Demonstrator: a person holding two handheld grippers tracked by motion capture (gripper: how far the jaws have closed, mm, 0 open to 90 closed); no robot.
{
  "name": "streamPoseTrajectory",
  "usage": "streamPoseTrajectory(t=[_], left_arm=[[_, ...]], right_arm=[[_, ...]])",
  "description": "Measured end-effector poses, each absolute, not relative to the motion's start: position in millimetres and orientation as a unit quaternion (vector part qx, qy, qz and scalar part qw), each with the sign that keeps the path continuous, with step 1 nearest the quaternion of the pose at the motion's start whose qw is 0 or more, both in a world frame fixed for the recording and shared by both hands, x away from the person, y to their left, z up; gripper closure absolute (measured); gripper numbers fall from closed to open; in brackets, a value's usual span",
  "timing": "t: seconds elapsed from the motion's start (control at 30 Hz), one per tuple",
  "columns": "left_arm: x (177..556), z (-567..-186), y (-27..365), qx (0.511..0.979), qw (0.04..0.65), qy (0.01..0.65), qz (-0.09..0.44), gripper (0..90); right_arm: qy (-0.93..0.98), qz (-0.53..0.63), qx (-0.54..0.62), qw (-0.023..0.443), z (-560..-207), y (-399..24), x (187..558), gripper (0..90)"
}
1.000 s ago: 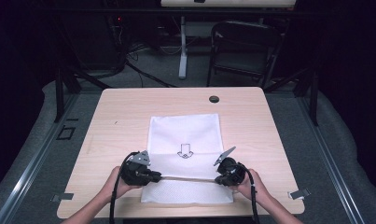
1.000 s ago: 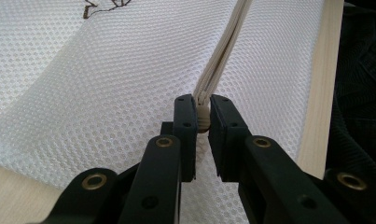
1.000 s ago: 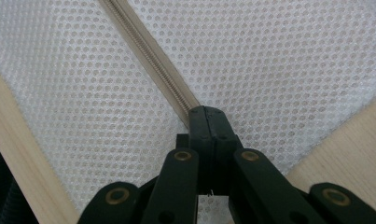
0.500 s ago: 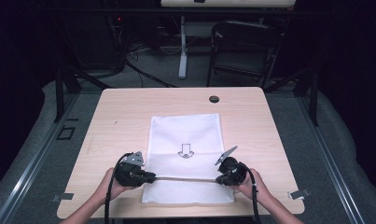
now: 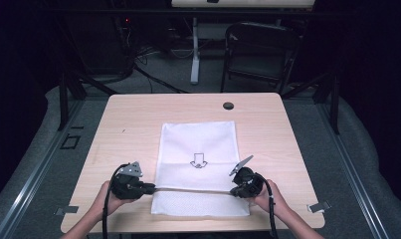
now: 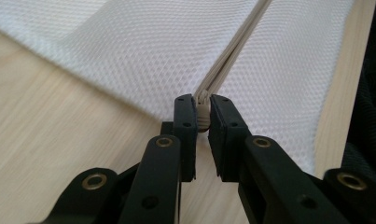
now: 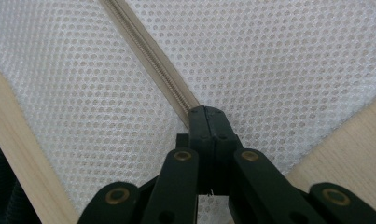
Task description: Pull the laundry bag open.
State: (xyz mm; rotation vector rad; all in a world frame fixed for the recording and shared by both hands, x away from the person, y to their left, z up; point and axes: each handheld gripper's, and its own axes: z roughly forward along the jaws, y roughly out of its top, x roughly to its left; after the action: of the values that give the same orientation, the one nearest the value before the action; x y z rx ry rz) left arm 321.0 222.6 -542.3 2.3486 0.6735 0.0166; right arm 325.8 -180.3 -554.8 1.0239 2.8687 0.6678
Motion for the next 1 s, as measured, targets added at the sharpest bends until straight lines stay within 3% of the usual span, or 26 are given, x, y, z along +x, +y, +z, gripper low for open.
streamPoseTrajectory(t=[0.57,0.63,0.7,0.77,0.83,0.97,1.0], left_arm=[[321,-547,228,0.899,0.338,0.277,-0.005,79.7],[322,-546,227,0.896,0.339,0.287,-0.008,68.6],[323,-543,227,0.890,0.341,0.303,-0.010,56.9],[323,-539,228,0.884,0.344,0.317,-0.006,45.0],[321,-533,228,0.880,0.347,0.325,0.003,38.5],[313,-519,232,0.873,0.347,0.343,0.026,21.6],[312,-517,234,0.870,0.348,0.349,0.030,17.0]], right_arm=[[0.922,0.228,0.313,0.028,-556,-183,320,88.6],[0.927,0.231,0.294,0.031,-553,-182,319,73.2],[0.929,0.234,0.282,0.056,-546,-181,317,67.2],[0.923,0.246,0.288,0.073,-535,-184,317,51.4],[0.918,0.249,0.298,0.079,-528,-189,318,42.6],[0.906,0.255,0.323,0.094,-513,-205,316,15.5],[0.902,0.252,0.336,0.100,-510,-214,315,13.7]])
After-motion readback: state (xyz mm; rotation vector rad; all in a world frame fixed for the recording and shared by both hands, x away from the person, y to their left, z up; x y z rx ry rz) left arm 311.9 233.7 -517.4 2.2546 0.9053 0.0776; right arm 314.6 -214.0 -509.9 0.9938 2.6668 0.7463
